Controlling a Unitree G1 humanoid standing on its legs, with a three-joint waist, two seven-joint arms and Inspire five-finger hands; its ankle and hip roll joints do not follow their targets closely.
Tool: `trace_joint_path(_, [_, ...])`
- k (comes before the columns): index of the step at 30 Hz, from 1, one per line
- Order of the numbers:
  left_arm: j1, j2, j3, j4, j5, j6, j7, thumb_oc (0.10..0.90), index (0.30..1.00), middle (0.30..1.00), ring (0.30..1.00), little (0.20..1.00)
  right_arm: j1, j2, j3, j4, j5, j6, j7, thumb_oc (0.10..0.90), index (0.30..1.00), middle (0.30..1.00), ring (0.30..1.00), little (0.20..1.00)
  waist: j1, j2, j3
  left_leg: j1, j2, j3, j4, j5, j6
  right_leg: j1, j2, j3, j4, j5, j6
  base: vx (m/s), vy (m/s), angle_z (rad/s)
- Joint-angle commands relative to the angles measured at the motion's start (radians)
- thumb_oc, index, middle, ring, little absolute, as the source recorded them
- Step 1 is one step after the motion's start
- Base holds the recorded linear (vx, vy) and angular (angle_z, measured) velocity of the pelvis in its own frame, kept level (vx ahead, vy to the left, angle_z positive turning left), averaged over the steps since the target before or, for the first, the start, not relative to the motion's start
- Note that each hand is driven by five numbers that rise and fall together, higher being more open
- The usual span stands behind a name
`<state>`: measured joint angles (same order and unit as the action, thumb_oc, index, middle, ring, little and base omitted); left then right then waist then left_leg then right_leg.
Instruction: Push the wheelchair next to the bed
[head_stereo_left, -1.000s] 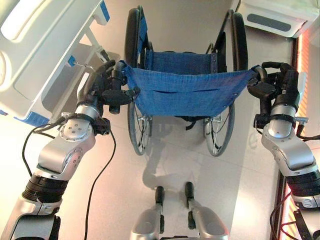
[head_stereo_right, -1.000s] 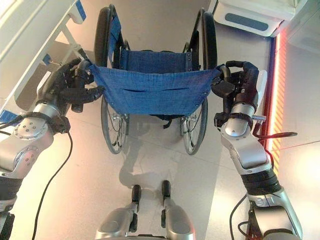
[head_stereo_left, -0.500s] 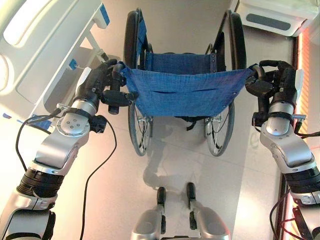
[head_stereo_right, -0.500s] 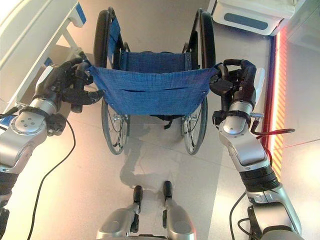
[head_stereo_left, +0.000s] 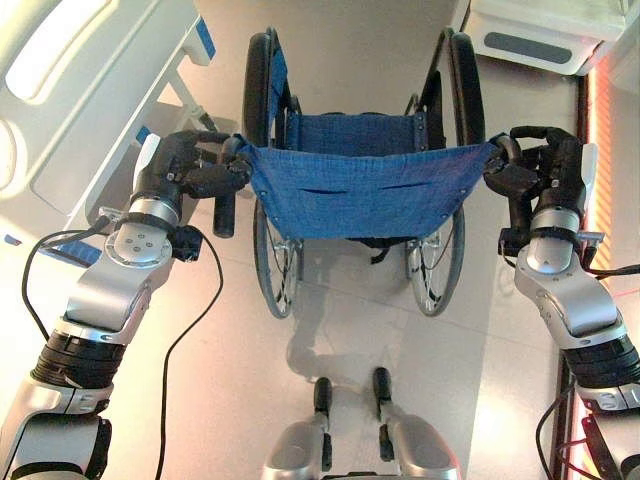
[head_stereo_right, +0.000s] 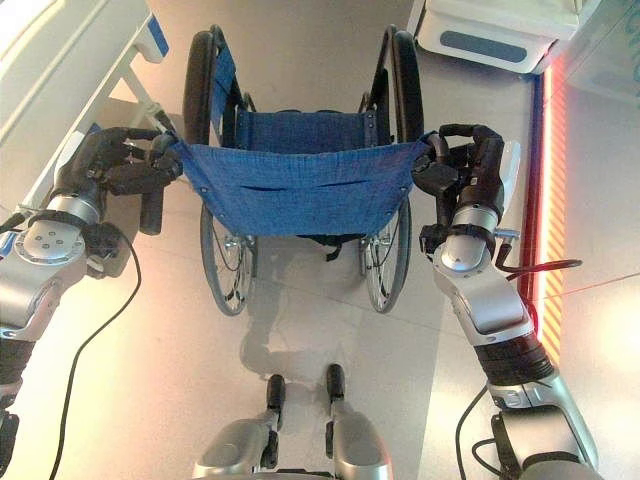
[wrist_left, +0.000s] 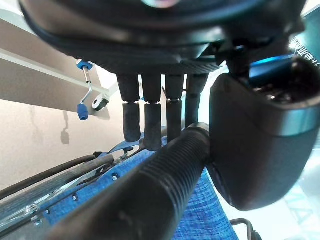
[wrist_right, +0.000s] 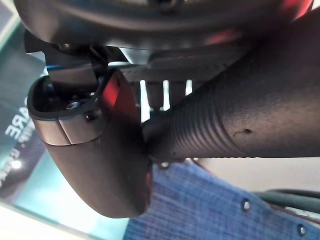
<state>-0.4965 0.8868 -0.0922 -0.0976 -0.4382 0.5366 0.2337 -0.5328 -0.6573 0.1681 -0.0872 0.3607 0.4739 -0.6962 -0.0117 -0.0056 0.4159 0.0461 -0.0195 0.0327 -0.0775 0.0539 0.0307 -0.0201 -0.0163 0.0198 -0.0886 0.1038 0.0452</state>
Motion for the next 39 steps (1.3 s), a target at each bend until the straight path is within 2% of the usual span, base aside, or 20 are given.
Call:
trace_joint_path(1, [0.013, 0.003, 0.025, 0.063, -0.052, -0.003, 0.030, 0.400, 0.300, 0.300, 0.300, 0.300, 0.100, 0.043, -0.034, 0.054, 0.097, -0.012, -0.007, 0.400, 0.300, 0.300, 0.300, 0.300, -0.014, 0.039, -0.066, -0.055, 0.006, -0.027, -0.010, -0.001, -0.019, 0.018, -0.033, -0.019, 0.003, -0.017, 0.022, 0.02, -0.032, 0.00])
trace_joint_path(9, [0.075, -0.042, 0.054, 0.049, -0.082, 0.059, 0.018, 0.400, 0.300, 0.300, 0.300, 0.300, 0.150, 0.065, -0.052, 0.037, 0.084, -0.008, 0.014, 0.400, 0.300, 0.300, 0.300, 0.300, -0.006, 0.028, -0.102, -0.041, 0.016, -0.034, -0.010, -0.005, -0.022, 0.032, -0.024, -0.028, 0.001, -0.026, 0.019, 0.05, -0.070, 0.00])
trace_joint_path(14, [0.075, -0.045, 0.023, 0.068, -0.112, 0.102, 0.008, 0.400, 0.300, 0.300, 0.300, 0.300, 0.143, 0.051, -0.043, 0.026, 0.119, 0.005, -0.001, 0.400, 0.300, 0.300, 0.300, 0.300, -0.008, 0.029, -0.111, -0.047, 0.023, -0.032, -0.010, 0.000, -0.026, 0.029, -0.016, -0.029, 0.001, -0.026, 0.016, 0.00, -0.067, -0.01])
trace_joint_path(20, [0.057, -0.038, -0.013, 0.110, -0.180, 0.091, 0.059, 0.400, 0.300, 0.300, 0.300, 0.300, 0.136, 0.039, -0.026, 0.021, 0.147, 0.015, -0.010, 0.400, 0.300, 0.300, 0.300, 0.300, -0.014, 0.033, -0.113, -0.041, 0.034, -0.029, -0.010, 0.009, -0.030, 0.040, -0.004, -0.026, 0.004, -0.030, 0.012, 0.01, -0.069, -0.01])
trace_joint_path(27, [0.061, -0.050, 0.003, 0.132, -0.244, 0.115, 0.086, 0.400, 0.300, 0.300, 0.300, 0.300, 0.182, 0.051, -0.024, 0.028, 0.140, 0.022, 0.019, 0.400, 0.300, 0.300, 0.300, 0.300, -0.010, 0.020, -0.141, -0.030, 0.056, -0.049, 0.040, 0.007, -0.037, 0.054, 0.031, -0.039, 0.071, -0.078, -0.010, 0.09, -0.139, 0.00])
trace_joint_path(30, [0.069, -0.062, 0.012, 0.149, -0.264, 0.130, 0.091, 0.400, 0.300, 0.300, 0.300, 0.300, 0.192, 0.058, -0.019, 0.042, 0.135, 0.030, 0.040, 0.400, 0.300, 0.300, 0.300, 0.300, -0.002, -0.004, -0.152, -0.052, 0.065, -0.045, 0.179, -0.037, -0.045, 0.065, 0.029, -0.055, 0.096, -0.087, -0.020, 0.13, -0.197, 0.03])
trace_joint_path(31, [0.076, -0.068, 0.021, 0.169, -0.272, 0.135, 0.086, 0.400, 0.300, 0.300, 0.300, 0.300, 0.186, 0.066, -0.010, 0.050, 0.132, 0.044, 0.056, 0.400, 0.300, 0.300, 0.300, 0.300, 0.007, -0.029, -0.147, -0.101, 0.063, -0.031, 0.346, -0.059, -0.044, 0.075, 0.020, -0.065, 0.123, -0.084, -0.028, 0.14, -0.198, 0.02])
trace_joint_path(32, [0.078, -0.070, 0.026, 0.178, -0.276, 0.135, 0.083, 0.400, 0.300, 0.300, 0.300, 0.300, 0.182, 0.070, -0.007, 0.052, 0.131, 0.049, 0.060, 0.400, 0.300, 0.300, 0.300, 0.300, 0.010, -0.037, -0.141, -0.141, 0.067, -0.024, 0.438, -0.050, -0.045, 0.079, 0.020, -0.070, 0.134, -0.086, -0.034, 0.14, -0.198, 0.01])
trace_joint_path(33, [0.079, -0.070, 0.028, 0.181, -0.277, 0.138, 0.080, 0.400, 0.300, 0.300, 0.300, 0.300, 0.181, 0.072, -0.005, 0.052, 0.132, 0.052, 0.061, 0.400, 0.300, 0.300, 0.300, 0.300, 0.011, -0.038, -0.138, -0.162, 0.070, -0.022, 0.477, -0.043, -0.045, 0.081, 0.022, -0.072, 0.140, -0.087, -0.038, 0.11, -0.098, -0.03])
trace_joint_path(34, [0.086, -0.075, 0.043, 0.191, -0.282, 0.142, 0.075, 0.400, 0.300, 0.300, 0.300, 0.300, 0.181, 0.080, 0.000, 0.052, 0.131, 0.057, 0.066, 0.400, 0.300, 0.300, 0.300, 0.300, 0.022, -0.041, -0.131, -0.224, 0.053, -0.039, 0.553, -0.017, -0.042, 0.091, 0.029, -0.067, 0.161, -0.095, -0.047, 0.17, -0.027, -0.04])
trace_joint_path(35, [0.102, -0.078, 0.060, 0.194, -0.291, 0.143, 0.076, 0.400, 0.300, 0.300, 0.300, 0.300, 0.184, 0.084, 0.003, 0.051, 0.125, 0.057, 0.079, 0.400, 0.300, 0.300, 0.300, 0.300, 0.034, -0.036, -0.129, -0.258, 0.022, -0.061, 0.544, -0.008, -0.032, 0.098, 0.038, -0.053, 0.182, -0.108, -0.048, 0.17, 0.003, -0.07])
trace_joint_path(36, [0.108, -0.079, 0.064, 0.192, -0.295, 0.143, 0.081, 0.400, 0.300, 0.300, 0.300, 0.300, 0.185, 0.085, 0.005, 0.051, 0.122, 0.057, 0.082, 0.400, 0.300, 0.300, 0.300, 0.300, 0.036, -0.035, -0.128, -0.261, 0.015, -0.065, 0.534, -0.007, -0.030, 0.099, 0.040, -0.050, 0.189, -0.114, -0.047, 0.26, 0.096, -0.20])
trace_joint_path(37, [0.140, -0.082, 0.090, 0.197, -0.311, 0.131, 0.088, 0.400, 0.300, 0.300, 0.300, 0.300, 0.186, 0.085, 0.019, 0.050, 0.113, 0.054, 0.099, 0.400, 0.300, 0.300, 0.300, 0.300, 0.052, -0.018, -0.130, -0.270, -0.007, -0.071, 0.439, 0.023, -0.026, 0.108, 0.066, -0.031, 0.220, -0.142, -0.044, 0.26, 0.108, -0.24])
trace_joint_path(39, [0.160, -0.083, 0.095, 0.215, -0.328, 0.108, 0.094, 0.400, 0.300, 0.300, 0.300, 0.300, 0.181, 0.086, 0.036, 0.058, 0.107, 0.047, 0.109, 0.400, 0.300, 0.300, 0.300, 0.300, 0.064, -0.005, -0.132, -0.272, -0.013, -0.076, 0.352, 0.066, -0.035, 0.117, 0.087, -0.016, 0.235, -0.161, -0.044, 0.28, 0.096, -0.29])
